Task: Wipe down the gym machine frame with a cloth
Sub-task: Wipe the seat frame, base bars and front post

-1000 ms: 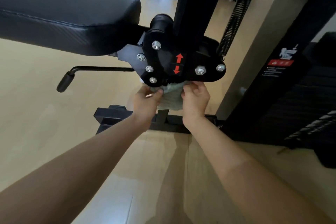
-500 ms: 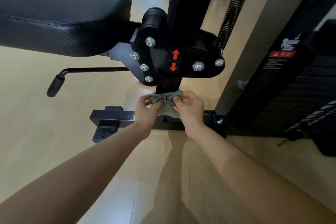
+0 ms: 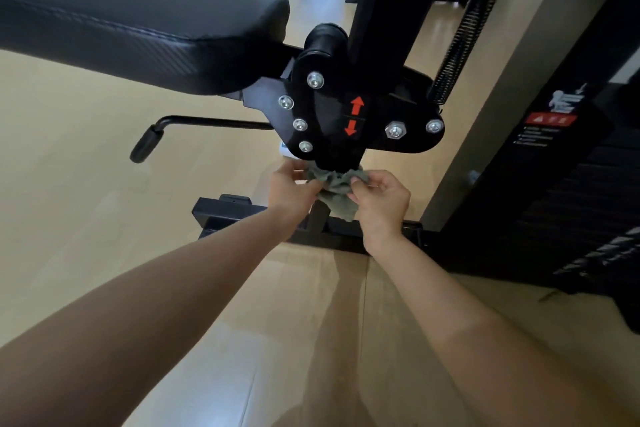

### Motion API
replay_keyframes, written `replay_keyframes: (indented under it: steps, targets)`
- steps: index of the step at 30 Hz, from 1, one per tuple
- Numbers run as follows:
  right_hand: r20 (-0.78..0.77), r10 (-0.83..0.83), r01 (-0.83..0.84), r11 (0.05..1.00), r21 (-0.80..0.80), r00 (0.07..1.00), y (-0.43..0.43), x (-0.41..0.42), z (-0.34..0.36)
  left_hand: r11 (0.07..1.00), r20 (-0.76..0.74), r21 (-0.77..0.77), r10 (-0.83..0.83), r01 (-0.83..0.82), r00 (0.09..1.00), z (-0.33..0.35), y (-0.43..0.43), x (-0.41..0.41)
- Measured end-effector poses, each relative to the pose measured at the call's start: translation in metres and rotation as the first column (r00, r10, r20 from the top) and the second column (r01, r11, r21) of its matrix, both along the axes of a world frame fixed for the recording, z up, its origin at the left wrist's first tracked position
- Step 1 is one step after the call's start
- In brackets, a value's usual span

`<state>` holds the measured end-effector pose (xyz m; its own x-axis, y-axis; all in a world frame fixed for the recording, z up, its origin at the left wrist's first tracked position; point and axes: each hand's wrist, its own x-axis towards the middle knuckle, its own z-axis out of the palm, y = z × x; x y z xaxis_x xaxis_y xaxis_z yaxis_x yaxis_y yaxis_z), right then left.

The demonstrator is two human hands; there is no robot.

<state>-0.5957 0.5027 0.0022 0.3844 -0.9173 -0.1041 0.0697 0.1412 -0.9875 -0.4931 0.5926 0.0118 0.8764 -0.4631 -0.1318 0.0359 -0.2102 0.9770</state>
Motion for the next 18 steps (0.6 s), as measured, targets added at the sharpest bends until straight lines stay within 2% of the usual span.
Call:
replay_keyframes:
  steps: [2,5,9,12,14,18]
  targets:
    - [-0.049,0.014,-0.010,0.995,0.097,0.999,0.011,-0.003,-0.022,0.991,0.047,0.133,0.024,-0.030,0.999,-0.012,0.001,0.004]
    - [-0.087,0.041,-0.014,0.955,0.297,0.995,0.020,-0.005,-0.051,0.968,-0.056,0.247,0.066,-0.050,0.996,-0.042,0.010,0.002]
    - [-0.069,0.021,0.014,0.881,0.473,0.997,0.017,-0.002,-0.064,0.978,-0.207,0.201,0.099,-0.057,0.973,-0.068,0.012,0.000]
    - [0.084,-0.074,0.004,0.774,0.633,0.994,0.010,0.009,-0.053,0.988,-0.213,0.126,0.111,-0.086,0.971,-0.070,0.001,0.005]
    - [0.131,-0.101,-0.010,0.757,0.654,0.986,0.006,0.017,-0.048,0.984,-0.190,0.139,0.138,-0.113,0.972,-0.075,-0.002,0.007]
    - [0.067,0.027,-0.060,0.829,0.556,0.997,0.005,0.025,-0.061,0.974,-0.165,0.213,0.117,-0.081,0.979,-0.089,-0.004,0.011]
